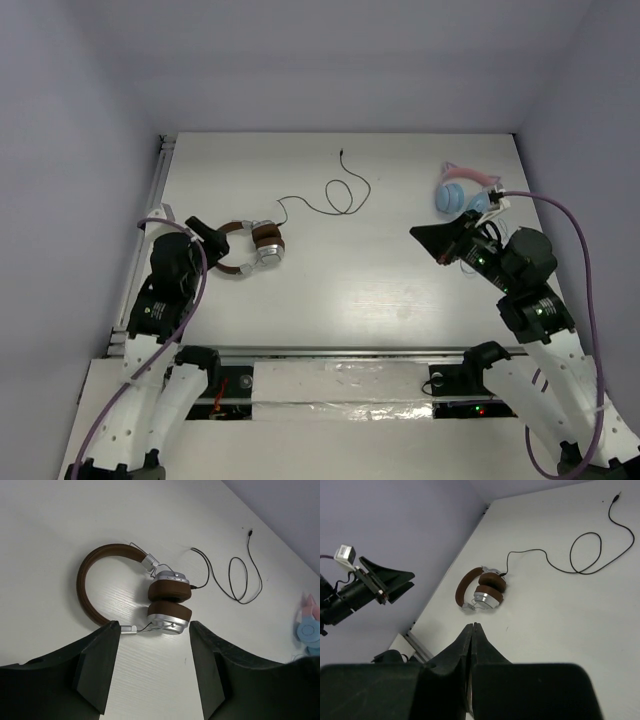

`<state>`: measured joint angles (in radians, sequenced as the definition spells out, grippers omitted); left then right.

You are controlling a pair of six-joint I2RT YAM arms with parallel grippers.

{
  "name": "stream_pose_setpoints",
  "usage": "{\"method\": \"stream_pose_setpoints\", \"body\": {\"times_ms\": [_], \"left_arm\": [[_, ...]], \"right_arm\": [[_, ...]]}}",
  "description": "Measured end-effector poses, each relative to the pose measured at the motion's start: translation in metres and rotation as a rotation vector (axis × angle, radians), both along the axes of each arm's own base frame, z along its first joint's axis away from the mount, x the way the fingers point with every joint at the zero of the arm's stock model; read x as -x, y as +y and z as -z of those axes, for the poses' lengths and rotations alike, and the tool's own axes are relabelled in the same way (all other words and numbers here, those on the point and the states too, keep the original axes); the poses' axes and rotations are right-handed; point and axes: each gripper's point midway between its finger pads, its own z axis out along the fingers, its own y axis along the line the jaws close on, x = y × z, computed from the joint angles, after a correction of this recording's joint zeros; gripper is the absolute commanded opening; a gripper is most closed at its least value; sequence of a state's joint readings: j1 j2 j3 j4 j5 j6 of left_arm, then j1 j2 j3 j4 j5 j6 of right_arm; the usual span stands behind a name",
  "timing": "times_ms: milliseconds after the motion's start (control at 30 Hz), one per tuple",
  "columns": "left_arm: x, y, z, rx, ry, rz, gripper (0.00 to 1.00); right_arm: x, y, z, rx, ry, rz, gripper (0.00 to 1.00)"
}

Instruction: Wrap the headphones

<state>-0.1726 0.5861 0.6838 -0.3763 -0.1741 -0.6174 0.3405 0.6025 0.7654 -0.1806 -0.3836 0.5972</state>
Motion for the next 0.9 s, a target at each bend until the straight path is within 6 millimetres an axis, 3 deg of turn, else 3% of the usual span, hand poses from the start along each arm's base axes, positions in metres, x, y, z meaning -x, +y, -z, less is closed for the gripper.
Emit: {"method": "stream_pose_setpoints", "body": {"times_ms": [67, 167, 233, 300, 333, 400, 467, 533, 733, 900], "left_arm": [[-0.001, 0.002, 0.002, -0.007, 0.034, -0.017, 0.42], [-0.004, 0.005, 0.009, -0.024, 0.106, -0.034, 0.12], [-0.005, 0.005, 0.018, -0.039, 0.164, -0.037, 0.04], [-0.006, 0.005, 0.027, -0.049, 0.215, -0.037, 0.09], [-0.007, 0.005, 0.033, -0.054, 0.243, -0.036, 0.18], [-0.006, 0.004, 0.046, -0.061, 0.296, -0.033, 0.24], [-0.006, 0.004, 0.055, -0.065, 0.333, -0.032, 0.41], [-0.007, 0.002, 0.064, -0.063, 0.365, -0.028, 0.51], [-0.007, 0.003, 0.094, -0.046, 0.440, -0.044, 0.56], [-0.010, 0.029, 0.117, -0.055, 0.509, -0.152, 0.58]], "right_arm": [[0.002, 0.001, -0.003, 0.000, -0.009, -0.011, 0.00], [0.003, 0.001, -0.004, 0.005, -0.014, -0.018, 0.00], [0.002, 0.002, -0.001, 0.009, -0.001, -0.018, 0.00], [0.001, 0.004, 0.003, 0.013, 0.014, -0.024, 0.00], [0.000, 0.006, 0.006, 0.014, 0.023, -0.028, 0.00], [-0.001, 0.011, 0.012, 0.015, 0.046, -0.040, 0.00], [-0.002, 0.017, 0.019, 0.018, 0.070, -0.050, 0.00], [-0.004, 0.025, 0.030, 0.020, 0.105, -0.059, 0.00], [-0.010, 0.041, 0.067, 0.059, 0.207, -0.059, 0.00], [-0.014, 0.045, 0.081, 0.064, 0.234, -0.043, 0.00]]}}
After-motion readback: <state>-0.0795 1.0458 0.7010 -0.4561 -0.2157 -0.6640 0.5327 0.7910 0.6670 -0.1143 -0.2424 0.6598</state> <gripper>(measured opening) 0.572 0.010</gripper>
